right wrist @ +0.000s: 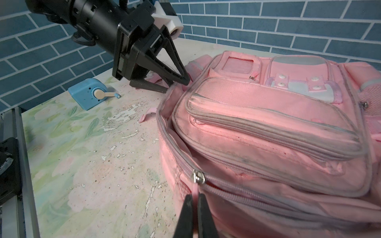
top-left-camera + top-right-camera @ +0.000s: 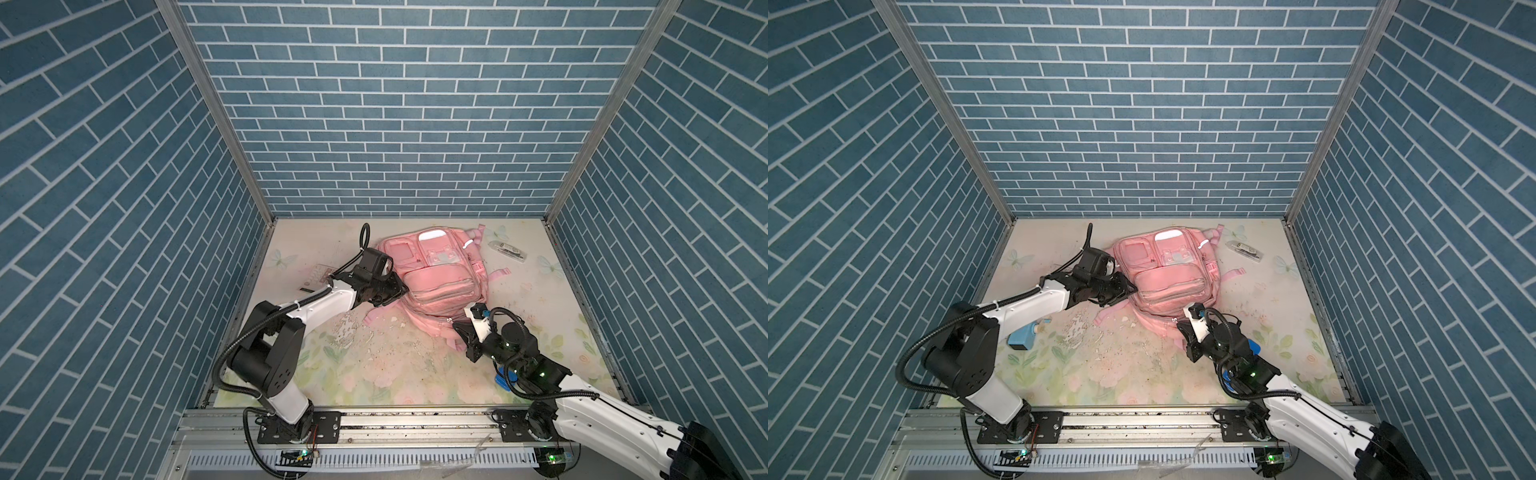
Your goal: Pack the student bag
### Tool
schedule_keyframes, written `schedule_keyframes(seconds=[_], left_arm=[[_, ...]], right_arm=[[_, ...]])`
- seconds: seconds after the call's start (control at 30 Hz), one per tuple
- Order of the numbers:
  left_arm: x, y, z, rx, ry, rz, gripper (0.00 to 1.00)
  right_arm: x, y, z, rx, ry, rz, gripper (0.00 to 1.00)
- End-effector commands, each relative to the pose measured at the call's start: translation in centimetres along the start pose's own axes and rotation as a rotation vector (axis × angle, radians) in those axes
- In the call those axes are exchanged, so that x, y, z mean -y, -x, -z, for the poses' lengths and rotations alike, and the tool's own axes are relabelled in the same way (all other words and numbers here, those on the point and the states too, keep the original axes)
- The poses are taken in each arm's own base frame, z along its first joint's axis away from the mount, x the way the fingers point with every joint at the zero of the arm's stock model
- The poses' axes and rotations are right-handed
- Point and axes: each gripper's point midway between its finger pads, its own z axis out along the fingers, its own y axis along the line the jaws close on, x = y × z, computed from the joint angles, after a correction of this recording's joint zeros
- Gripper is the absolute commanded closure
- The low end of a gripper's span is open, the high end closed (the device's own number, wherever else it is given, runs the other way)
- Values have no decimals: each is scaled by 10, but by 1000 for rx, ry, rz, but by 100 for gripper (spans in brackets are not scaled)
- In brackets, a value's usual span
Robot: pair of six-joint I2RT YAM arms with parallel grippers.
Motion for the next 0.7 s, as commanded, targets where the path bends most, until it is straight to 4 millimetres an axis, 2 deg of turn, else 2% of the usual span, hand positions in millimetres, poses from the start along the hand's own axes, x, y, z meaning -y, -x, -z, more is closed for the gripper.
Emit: schedule_keyframes(seconds=[0.0,0.1,0.3,0.53,0.67], left_arm=[[34,-9,24,95,-122,106,50],[40,-40,27,105,-173,214,44],[40,-92,16,84,-244,420,41],[43,-103,-1,102,-245,469,41],[24,-99,-4,149,-194,481,41]], right_arm=[[-14,30,1,115,59,-16,100],[-17,26,-1,99,64,-17,100],[-24,21,-3,81,72,-10,100],[-33,14,-5,48,68,3,100],[-32,11,-4,34,48,-20,100]])
